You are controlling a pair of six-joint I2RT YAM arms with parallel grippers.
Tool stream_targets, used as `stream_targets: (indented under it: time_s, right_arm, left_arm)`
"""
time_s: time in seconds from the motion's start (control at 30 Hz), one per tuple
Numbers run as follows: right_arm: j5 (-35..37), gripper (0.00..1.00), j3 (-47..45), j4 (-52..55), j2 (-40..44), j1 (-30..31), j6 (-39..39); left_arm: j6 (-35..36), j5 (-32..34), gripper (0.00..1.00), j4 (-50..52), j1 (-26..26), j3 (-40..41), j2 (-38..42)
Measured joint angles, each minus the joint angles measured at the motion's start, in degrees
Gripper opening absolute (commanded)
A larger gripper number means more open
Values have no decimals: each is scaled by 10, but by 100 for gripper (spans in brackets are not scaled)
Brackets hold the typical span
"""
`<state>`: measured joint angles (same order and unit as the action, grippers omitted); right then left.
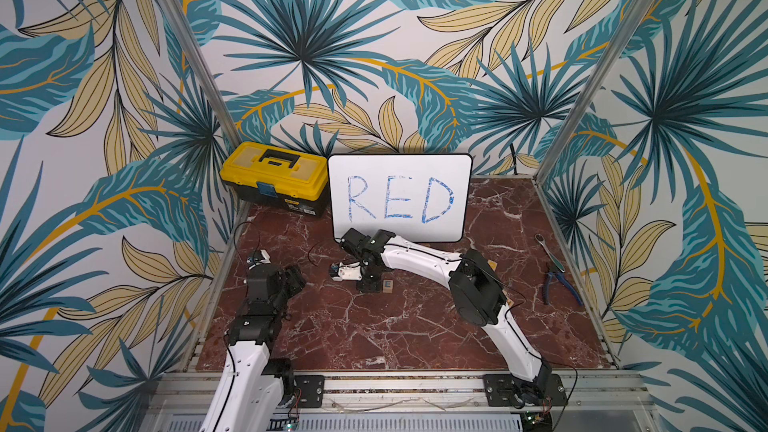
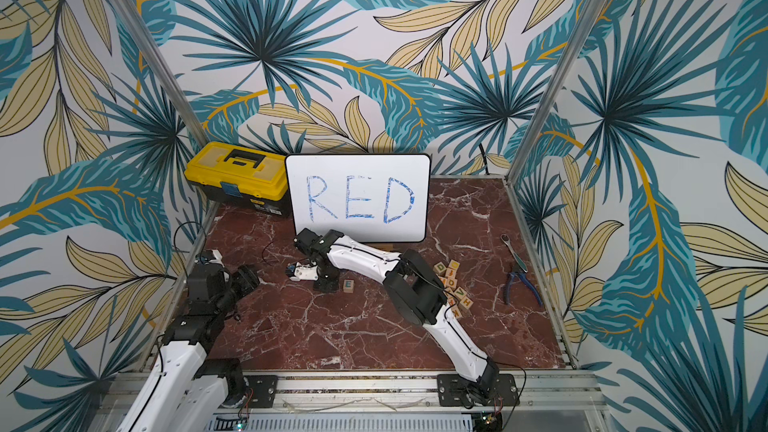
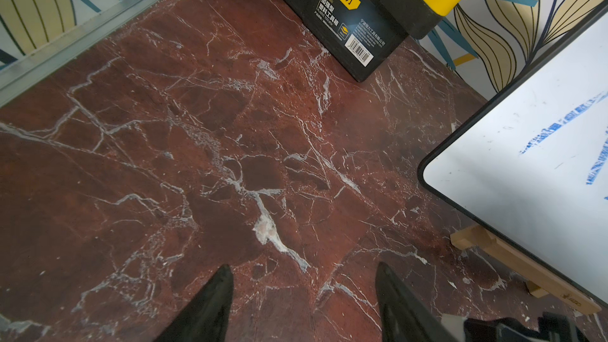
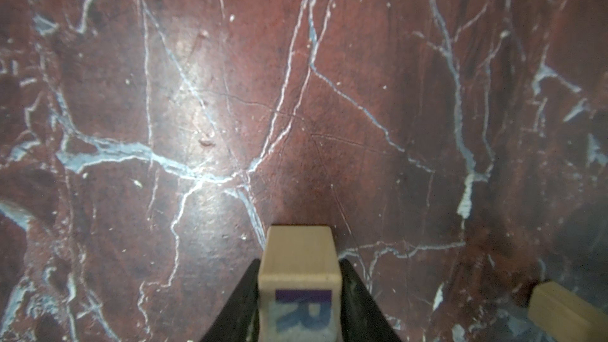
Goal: Assemble the uppercase word "red" with letter blocks
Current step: Adjust the letter block at the center of the board.
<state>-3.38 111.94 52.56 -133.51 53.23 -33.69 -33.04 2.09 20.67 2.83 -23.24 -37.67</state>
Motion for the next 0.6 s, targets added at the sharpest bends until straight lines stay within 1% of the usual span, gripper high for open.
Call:
stream_targets:
  time_s: [0.37,0.6]
  right_arm:
    - [-5,43,-4,0,8,0,2]
    - [-4,43,-15,-1,53,0,7]
  left_arm:
    - [1,0,69,0,0,0,-1]
    - [7,0,69,0,0,0,1]
